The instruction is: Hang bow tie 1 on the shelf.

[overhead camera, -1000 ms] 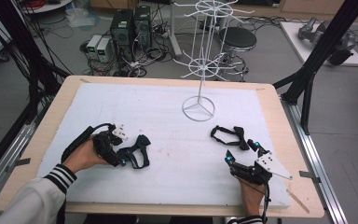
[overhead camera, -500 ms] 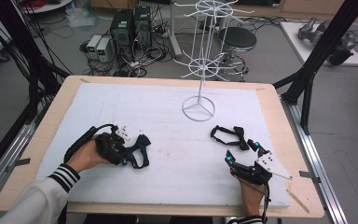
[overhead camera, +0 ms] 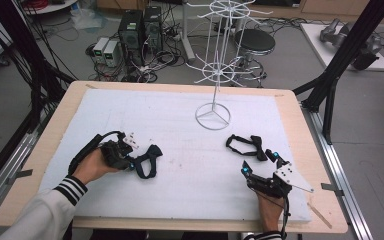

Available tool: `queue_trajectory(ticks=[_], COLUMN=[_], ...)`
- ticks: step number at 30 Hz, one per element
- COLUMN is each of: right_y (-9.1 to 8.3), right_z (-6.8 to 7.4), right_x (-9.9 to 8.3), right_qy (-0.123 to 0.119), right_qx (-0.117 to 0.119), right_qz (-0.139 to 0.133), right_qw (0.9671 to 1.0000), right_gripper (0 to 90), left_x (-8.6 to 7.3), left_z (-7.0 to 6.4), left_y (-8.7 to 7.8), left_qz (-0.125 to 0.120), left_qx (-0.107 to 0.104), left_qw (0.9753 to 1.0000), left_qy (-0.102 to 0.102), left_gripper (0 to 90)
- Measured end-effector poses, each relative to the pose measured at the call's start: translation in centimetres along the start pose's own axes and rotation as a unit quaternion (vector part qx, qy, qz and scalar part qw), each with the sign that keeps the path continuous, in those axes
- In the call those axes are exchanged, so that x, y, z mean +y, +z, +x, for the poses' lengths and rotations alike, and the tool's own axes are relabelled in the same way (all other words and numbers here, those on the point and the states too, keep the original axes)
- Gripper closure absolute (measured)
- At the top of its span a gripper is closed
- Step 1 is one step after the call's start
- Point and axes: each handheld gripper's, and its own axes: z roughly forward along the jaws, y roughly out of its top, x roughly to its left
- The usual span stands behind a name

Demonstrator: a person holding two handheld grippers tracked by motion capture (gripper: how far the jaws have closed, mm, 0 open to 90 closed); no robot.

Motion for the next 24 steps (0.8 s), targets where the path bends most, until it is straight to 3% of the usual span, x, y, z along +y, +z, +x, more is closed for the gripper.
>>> queue_trajectory(ticks=[9, 24], right_y=[0.0, 0.1], right_z=[0.0, -0.2], right_x=[0.0, 0.0], right_qy=[0.0, 0.004], right_qx=[0.0, 0.001], right_qz=[-0.001, 0.0], right_qw=[1.0, 1.0], right_gripper=[9.5, 9.4], left_x=[0.0, -0.5], left_z=[0.0, 0.3], left_y=[-0.2, -1.6], left_qz=[-0.003, -0.066], left_qx=[0.005, 0.002], left_qw=[1.0, 0.9977], left_qy=[0.006, 0.015], left_gripper=[79.1, 79.2])
